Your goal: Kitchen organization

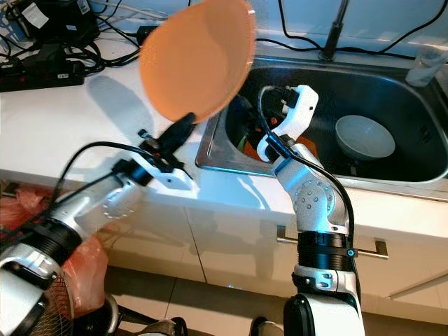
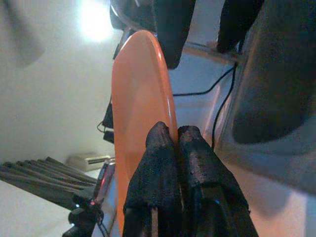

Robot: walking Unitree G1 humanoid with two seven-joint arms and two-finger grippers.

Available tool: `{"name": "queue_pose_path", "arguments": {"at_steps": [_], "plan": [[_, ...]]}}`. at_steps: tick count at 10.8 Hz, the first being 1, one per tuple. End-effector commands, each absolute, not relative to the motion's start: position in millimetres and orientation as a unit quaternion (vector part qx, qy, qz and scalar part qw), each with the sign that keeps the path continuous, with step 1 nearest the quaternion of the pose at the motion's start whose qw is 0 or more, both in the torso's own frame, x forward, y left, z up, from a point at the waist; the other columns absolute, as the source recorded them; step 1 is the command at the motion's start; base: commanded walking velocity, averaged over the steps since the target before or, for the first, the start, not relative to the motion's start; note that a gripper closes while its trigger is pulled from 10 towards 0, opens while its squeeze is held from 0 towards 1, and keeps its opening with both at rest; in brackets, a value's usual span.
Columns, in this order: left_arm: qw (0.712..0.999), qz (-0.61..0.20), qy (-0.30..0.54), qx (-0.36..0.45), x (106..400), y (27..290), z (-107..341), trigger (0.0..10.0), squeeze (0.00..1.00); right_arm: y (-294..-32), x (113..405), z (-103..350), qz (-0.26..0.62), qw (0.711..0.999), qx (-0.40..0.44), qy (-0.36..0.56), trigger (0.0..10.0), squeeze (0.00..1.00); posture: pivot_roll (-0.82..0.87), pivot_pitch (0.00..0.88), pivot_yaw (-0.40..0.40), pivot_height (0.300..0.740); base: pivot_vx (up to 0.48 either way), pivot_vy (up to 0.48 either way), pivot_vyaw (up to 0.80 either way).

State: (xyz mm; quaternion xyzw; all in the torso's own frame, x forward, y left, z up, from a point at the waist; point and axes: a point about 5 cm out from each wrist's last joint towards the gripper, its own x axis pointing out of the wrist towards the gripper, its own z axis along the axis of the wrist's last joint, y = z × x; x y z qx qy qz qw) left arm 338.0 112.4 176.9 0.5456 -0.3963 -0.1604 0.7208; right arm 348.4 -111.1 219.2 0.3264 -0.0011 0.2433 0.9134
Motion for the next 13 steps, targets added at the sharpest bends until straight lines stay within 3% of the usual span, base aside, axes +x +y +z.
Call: {"name": "queue_pose_path", "arguments": {"at_steps": [1, 3, 6, 10, 12, 13], "plan": [[0.715, -0.195, -0.375, 0.556, 332.0, 108.5, 159.8, 0.0, 0.0, -112.2, 350.1, 228.5, 0.251, 0.91, 0.328, -0.021, 10.0, 1.0, -0.01, 0.145, 0.044, 0.74, 0.0, 0.0, 0.0], [0.715, -0.196, -0.375, 0.557, 333.4, 108.0, 161.8, 0.0, 0.0, -118.7, 351.0, 232.0, 0.25, 0.927, 0.276, -0.039, 10.0, 1.0, -0.01, 0.145, 0.054, 0.74, 0.0, 0.0, 0.0], [0.714, -0.19, -0.371, 0.563, 337.4, 112.8, 165.8, 0.0, 0.0, -149.5, 355.7, 223.7, 0.159, 0.983, 0.077, -0.055, 10.0, 1.0, -0.01, 0.145, 0.065, 0.74, 0.0, 0.0, 0.0], [0.713, -0.189, -0.368, 0.566, 339.4, 114.3, 166.5, 0.0, 0.0, -179.3, 356.2, 223.4, 0.05, 0.993, -0.023, -0.102, 10.0, 1.0, -0.02, 0.142, 0.07, 0.74, 0.0, 0.0, 0.0], [0.714, -0.189, -0.366, 0.567, 339.9, 114.8, 165.7, 0.0, 0.0, -168.6, 354.3, 223.8, 0.102, 0.988, 0.076, -0.085, 10.0, 1.0, -0.02, 0.142, 0.071, 0.74, 0.0, 0.0, 0.0], [0.714, -0.189, -0.366, 0.566, 340.1, 113.8, 165.7, 0.0, 0.0, -144.5, 347.0, 234.5, 0.182, 0.958, 0.209, -0.079, 10.0, 1.0, -0.02, 0.145, 0.069, 0.74, 0.0, 0.0, 0.0]]}}
